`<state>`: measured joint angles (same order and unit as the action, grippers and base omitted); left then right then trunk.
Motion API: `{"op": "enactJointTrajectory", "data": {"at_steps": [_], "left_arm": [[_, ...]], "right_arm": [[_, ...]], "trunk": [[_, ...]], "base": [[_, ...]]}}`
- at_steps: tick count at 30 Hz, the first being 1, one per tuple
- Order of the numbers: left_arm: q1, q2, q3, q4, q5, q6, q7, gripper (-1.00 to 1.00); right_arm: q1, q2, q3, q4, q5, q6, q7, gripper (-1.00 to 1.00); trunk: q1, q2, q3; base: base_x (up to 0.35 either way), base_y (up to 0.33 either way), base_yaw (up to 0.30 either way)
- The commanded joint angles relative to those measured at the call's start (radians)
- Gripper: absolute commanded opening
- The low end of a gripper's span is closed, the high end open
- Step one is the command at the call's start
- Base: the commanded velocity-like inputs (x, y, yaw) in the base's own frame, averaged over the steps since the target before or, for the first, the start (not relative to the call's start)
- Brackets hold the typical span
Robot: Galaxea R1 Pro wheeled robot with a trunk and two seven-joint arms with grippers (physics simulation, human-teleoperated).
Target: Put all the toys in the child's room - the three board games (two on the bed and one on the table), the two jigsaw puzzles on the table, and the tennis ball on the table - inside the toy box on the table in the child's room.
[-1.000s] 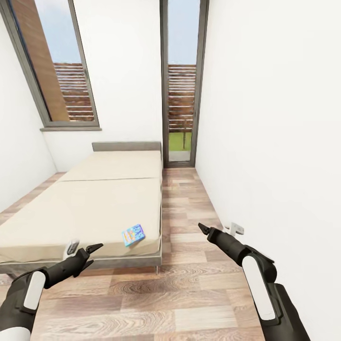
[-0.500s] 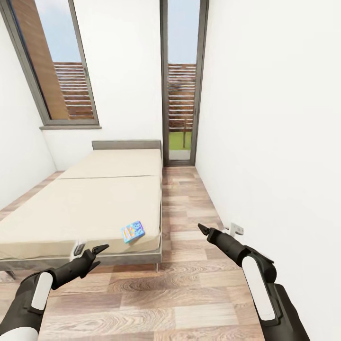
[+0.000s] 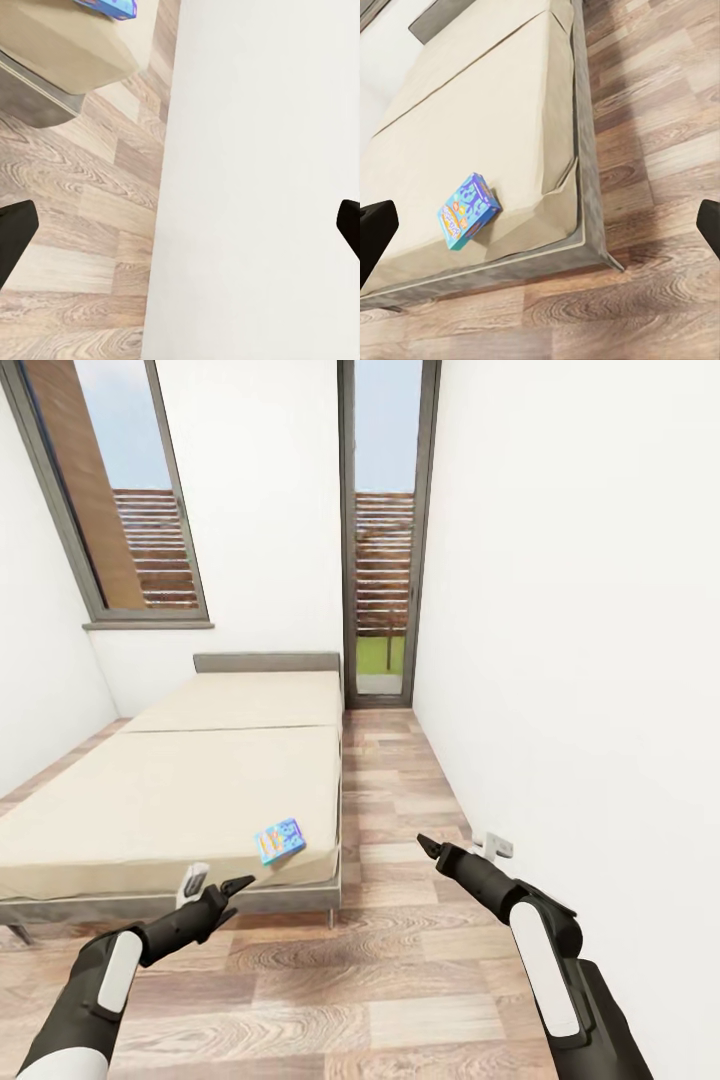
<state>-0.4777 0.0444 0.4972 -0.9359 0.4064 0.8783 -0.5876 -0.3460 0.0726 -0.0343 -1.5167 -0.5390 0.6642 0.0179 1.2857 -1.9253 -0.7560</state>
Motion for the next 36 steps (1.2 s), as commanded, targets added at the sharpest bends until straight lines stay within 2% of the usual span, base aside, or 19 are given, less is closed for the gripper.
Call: {"op": "enactJointTrajectory", "data": {"at_steps": [1, 5, 14, 31, 34, 36], "left_arm": [[-0.001, 0.0, -0.004, 0.0, -0.001, 0.001, -0.006, 1.0], [-0.001, 0.002, -0.009, 0.0, 0.0, -0.004, -0.025, 1.0], [-0.001, 0.007, -0.013, 0.0, -0.001, -0.007, -0.128, 1.0], [-0.001, 0.013, -0.003, 0.0, 0.0, -0.006, -0.15, 1.0], [-0.001, 0.022, -0.002, 0.0, 0.001, -0.005, -0.151, 1.0], [-0.001, 0.037, -0.002, 0.0, 0.002, -0.002, -0.153, 1.0]], "right_arm": [[-0.001, 0.001, -0.003, 0.0, -0.002, 0.006, 0.002, 1.0], [-0.001, 0.001, -0.003, 0.001, -0.002, 0.006, 0.002, 1.0], [-0.001, 0.0, -0.003, 0.002, -0.002, 0.006, 0.002, 1.0], [-0.001, 0.0, -0.003, 0.009, -0.002, 0.006, 0.002, 1.0], [-0.001, 0.0, -0.003, 0.009, -0.002, 0.006, 0.002, 1.0], [-0.001, 0.0, -0.003, 0.009, -0.002, 0.006, 0.002, 1.0]], "trunk": [[0.004, -0.008, -0.004], [0.019, -0.036, -0.017], [0.054, -0.099, -0.045], [0.119, -0.218, -0.098], [0.13, -0.239, -0.108], [0.138, -0.253, -0.114]], "base": [[0.0, 0.0, 0.0], [0.0, 0.0, 0.0], [0.0, 0.0, 0.0], [0.0, 0.0, 0.0], [0.0, 0.0, 0.0], [0.0, 0.0, 0.0]]}}
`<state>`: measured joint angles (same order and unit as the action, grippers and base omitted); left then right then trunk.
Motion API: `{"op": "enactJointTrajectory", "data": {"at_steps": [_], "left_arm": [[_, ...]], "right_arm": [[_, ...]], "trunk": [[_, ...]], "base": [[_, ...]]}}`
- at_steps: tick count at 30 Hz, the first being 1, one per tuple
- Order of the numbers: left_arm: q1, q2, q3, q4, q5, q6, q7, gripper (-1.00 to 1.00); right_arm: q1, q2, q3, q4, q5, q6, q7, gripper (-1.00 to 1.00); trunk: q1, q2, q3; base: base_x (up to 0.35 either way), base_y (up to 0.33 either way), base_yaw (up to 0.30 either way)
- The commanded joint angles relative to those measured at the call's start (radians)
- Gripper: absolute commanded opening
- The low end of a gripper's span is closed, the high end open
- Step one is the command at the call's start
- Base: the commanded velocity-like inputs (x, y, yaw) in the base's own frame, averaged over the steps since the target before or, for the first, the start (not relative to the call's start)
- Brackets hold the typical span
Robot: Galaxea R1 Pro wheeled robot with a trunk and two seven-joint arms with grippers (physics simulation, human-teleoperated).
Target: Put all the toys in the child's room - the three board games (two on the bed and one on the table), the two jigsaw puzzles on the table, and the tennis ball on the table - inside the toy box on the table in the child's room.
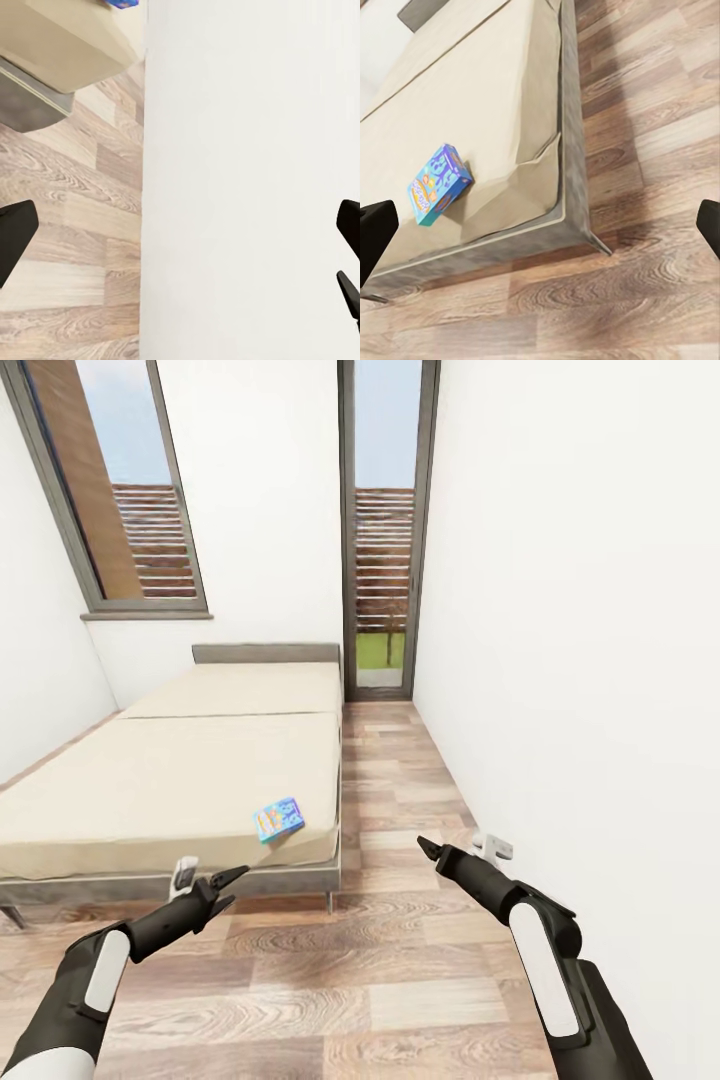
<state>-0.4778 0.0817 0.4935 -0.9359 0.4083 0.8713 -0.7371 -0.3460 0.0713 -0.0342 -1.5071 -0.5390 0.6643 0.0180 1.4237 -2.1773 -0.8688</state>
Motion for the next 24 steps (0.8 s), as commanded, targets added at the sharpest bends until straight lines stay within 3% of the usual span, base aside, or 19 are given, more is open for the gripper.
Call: {"op": "enactJointTrajectory", "data": {"at_steps": [1, 12, 24], "left_arm": [[-0.001, 0.005, 0.002, 0.0, 0.0, 0.006, -0.006, 1.0], [-0.001, 0.032, 0.001, 0.0, -0.006, 0.009, -0.17, 1.0], [-0.001, 0.034, 0.001, 0.0, -0.003, 0.01, -0.204, 1.0]], "right_arm": [[-0.001, 0.001, -0.003, -0.001, -0.002, 0.006, 0.002, 1.0], [-0.001, 0.002, -0.003, -0.001, -0.002, 0.006, 0.001, 1.0], [-0.001, 0.002, -0.001, -0.001, -0.002, 0.006, 0.001, 1.0]], "trunk": [[0.004, -0.008, -0.004], [0.046, -0.085, -0.039], [0.092, -0.169, -0.076]], "base": [[0.0, 0.0, 0.0], [0.0, 0.0, 0.0], [0.0, 0.0, 0.0]]}}
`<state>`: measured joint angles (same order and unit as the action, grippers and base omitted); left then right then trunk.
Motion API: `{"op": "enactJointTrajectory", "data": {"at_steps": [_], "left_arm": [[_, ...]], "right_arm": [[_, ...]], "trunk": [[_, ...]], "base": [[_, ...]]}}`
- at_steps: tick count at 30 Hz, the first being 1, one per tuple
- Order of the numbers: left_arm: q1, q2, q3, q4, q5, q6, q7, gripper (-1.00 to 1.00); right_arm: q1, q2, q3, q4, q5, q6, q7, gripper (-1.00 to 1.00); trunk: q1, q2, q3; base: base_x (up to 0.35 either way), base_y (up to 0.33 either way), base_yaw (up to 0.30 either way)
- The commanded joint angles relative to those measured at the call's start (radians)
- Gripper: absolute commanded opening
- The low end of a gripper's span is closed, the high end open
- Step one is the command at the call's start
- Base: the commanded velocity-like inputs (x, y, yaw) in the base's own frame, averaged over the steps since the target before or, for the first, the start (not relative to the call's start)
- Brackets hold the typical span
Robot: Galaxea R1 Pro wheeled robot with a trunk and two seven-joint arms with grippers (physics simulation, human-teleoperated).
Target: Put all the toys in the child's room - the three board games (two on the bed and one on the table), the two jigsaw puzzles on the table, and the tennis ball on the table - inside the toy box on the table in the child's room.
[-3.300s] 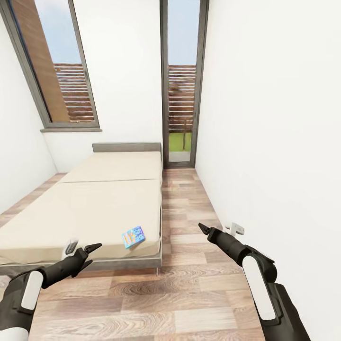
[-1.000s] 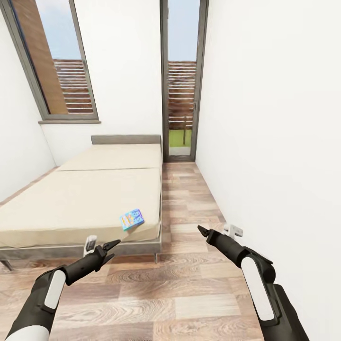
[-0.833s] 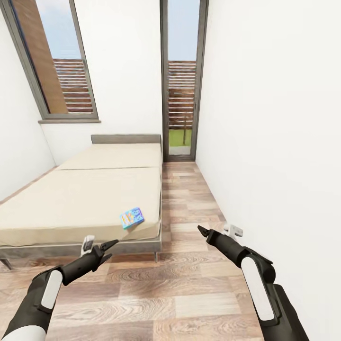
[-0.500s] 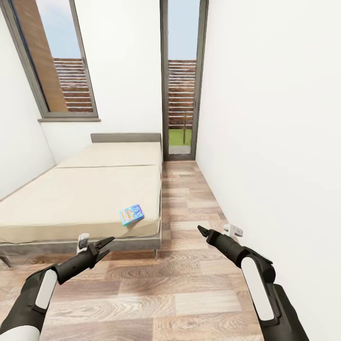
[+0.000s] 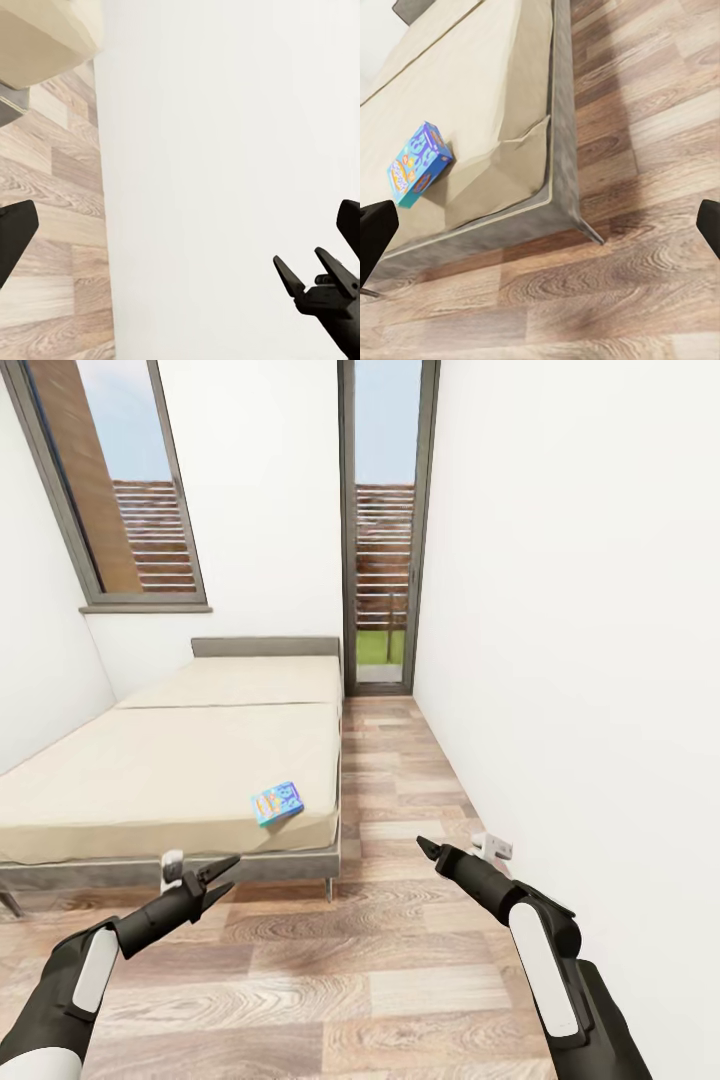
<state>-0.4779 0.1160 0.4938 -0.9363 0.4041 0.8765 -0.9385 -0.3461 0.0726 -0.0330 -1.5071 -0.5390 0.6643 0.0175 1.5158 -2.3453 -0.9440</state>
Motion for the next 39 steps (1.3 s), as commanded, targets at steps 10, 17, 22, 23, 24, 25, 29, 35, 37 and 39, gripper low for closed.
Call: {"op": "enactJointTrajectory", "data": {"at_steps": [10, 17, 22, 23, 24, 25, 29, 35, 37, 39], "left_arm": [[-0.044, 0.0, 0.009, -0.001, 0.005, 0.002, -0.001, 1.0], [-0.058, -0.001, 0.01, -0.007, 0.006, 0.006, -0.01, 1.0], [-0.06, -0.002, 0.012, -0.008, 0.007, 0.008, -0.013, 1.0], [-0.06, -0.001, 0.013, -0.008, 0.01, 0.009, -0.014, 1.0], [-0.06, -0.001, 0.014, -0.008, 0.012, 0.009, -0.014, 1.0], [-0.06, -0.001, 0.016, -0.009, 0.02, 0.009, -0.014, 1.0], [-0.06, -0.001, 0.019, -0.009, 0.05, 0.008, -0.013, 1.0], [-0.061, 0.0, 0.019, -0.008, 0.071, 0.008, -0.008, 1.0], [-0.061, -0.001, 0.018, -0.008, 0.073, 0.007, -0.006, 1.0], [-0.061, -0.001, 0.017, -0.007, 0.075, 0.006, -0.005, 1.0]], "right_arm": [[-0.001, 0.002, -0.002, -0.001, -0.003, 0.006, 0.001, 1.0], [-0.001, 0.003, -0.002, -0.001, -0.001, 0.006, 0.001, 1.0], [-0.001, 0.002, -0.003, -0.001, -0.002, 0.006, 0.001, 1.0], [-0.001, 0.001, -0.004, -0.001, -0.002, 0.006, 0.001, 1.0], [-0.001, 0.001, -0.004, -0.001, -0.002, 0.006, 0.001, 1.0], [-0.001, 0.001, -0.004, -0.001, -0.002, 0.006, 0.001, 1.0], [-0.001, 0.003, -0.003, -0.001, -0.002, 0.006, 0.001, 1.0], [-0.001, 0.006, -0.002, -0.001, -0.003, 0.006, 0.001, 1.0], [-0.001, 0.007, -0.002, 0.001, -0.002, 0.006, 0.001, 1.0], [-0.001, 0.007, -0.002, 0.003, -0.002, 0.005, 0.001, 1.0]], "trunk": [[0.038, -0.071, -0.032], [0.057, -0.106, -0.048], [0.057, -0.106, -0.048], [0.057, -0.106, -0.048], [0.057, -0.106, -0.048], [0.057, -0.106, -0.048], [0.057, -0.106, -0.048], [0.057, -0.106, -0.048], [0.057, -0.106, -0.048], [0.057, -0.106, -0.048]], "base": [[0.0, 0.0, 0.0], [0.0, 0.0, 0.0], [0.0, 0.0, 0.0], [0.0, 0.0, 0.0], [0.0, 0.0, 0.0], [0.0, 0.0, 0.0], [0.0, 0.0, 0.0], [0.077, 0.0, 0.0], [0.226, -0.013, 0.0], [0.254, -0.019, 0.0]]}}
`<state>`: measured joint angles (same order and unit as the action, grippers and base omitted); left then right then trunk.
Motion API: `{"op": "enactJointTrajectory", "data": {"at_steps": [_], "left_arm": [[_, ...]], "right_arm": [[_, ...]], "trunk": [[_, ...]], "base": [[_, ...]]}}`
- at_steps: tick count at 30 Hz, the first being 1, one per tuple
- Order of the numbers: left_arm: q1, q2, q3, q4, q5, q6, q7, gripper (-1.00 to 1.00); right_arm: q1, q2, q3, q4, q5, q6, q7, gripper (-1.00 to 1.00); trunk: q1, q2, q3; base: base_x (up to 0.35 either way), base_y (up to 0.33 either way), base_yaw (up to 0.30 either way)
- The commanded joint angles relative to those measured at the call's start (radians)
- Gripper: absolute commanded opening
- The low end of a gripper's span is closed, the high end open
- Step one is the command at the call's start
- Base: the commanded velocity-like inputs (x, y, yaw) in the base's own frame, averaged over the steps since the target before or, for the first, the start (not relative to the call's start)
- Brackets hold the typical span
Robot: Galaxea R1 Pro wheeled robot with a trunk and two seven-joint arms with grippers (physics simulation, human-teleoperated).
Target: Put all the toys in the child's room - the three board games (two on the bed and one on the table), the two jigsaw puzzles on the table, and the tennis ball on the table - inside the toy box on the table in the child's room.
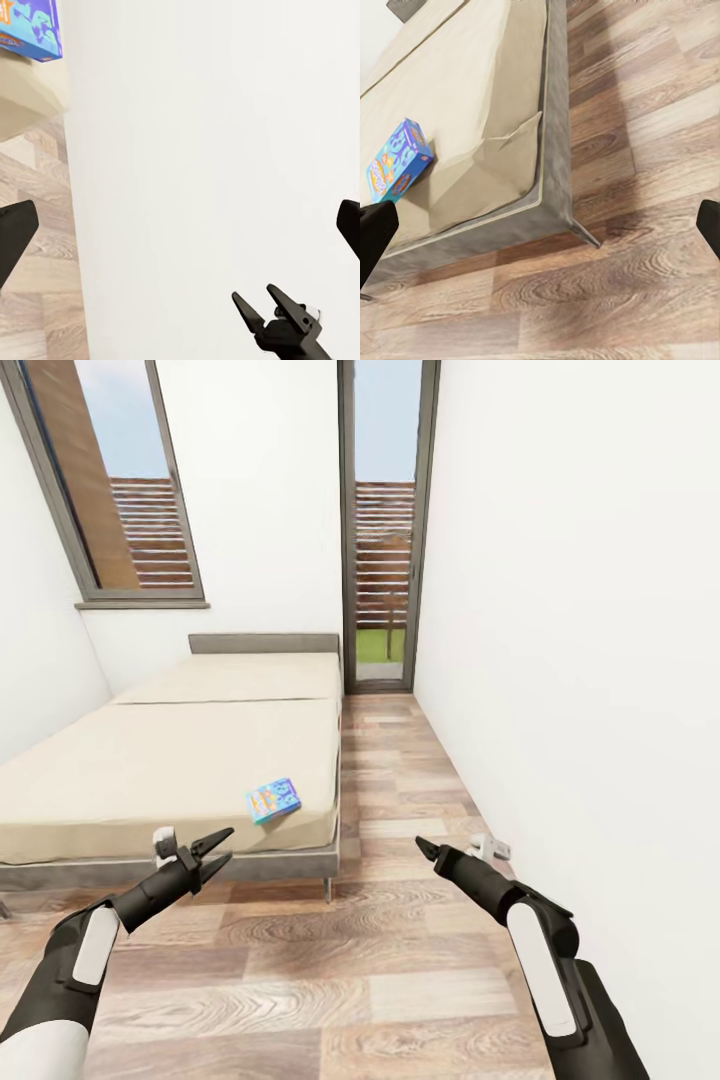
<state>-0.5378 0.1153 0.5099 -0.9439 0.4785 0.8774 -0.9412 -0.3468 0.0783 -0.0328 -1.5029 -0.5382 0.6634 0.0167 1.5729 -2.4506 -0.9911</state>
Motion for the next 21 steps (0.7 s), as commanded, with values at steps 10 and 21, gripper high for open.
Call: {"op": "enactJointTrajectory", "data": {"at_steps": [10, 21], "left_arm": [[-0.001, 0.0, 0.002, 0.0, 0.002, -0.001, -0.004, 1.0], [-0.001, -0.001, -0.001, 0.0, 0.003, -0.004, 0.003, 1.0]], "right_arm": [[0.0, 0.005, -0.001, 0.01, 0.0, 0.003, 0.002, 1.0], [-0.001, 0.005, -0.002, 0.01, -0.003, 0.004, 0.001, 1.0]], "trunk": [[0.0, 0.0, -0.001], [0.0, 0.0, -0.001]], "base": [[0.132, -0.004, 0.0], [0.014, 0.0, 0.0]]}}
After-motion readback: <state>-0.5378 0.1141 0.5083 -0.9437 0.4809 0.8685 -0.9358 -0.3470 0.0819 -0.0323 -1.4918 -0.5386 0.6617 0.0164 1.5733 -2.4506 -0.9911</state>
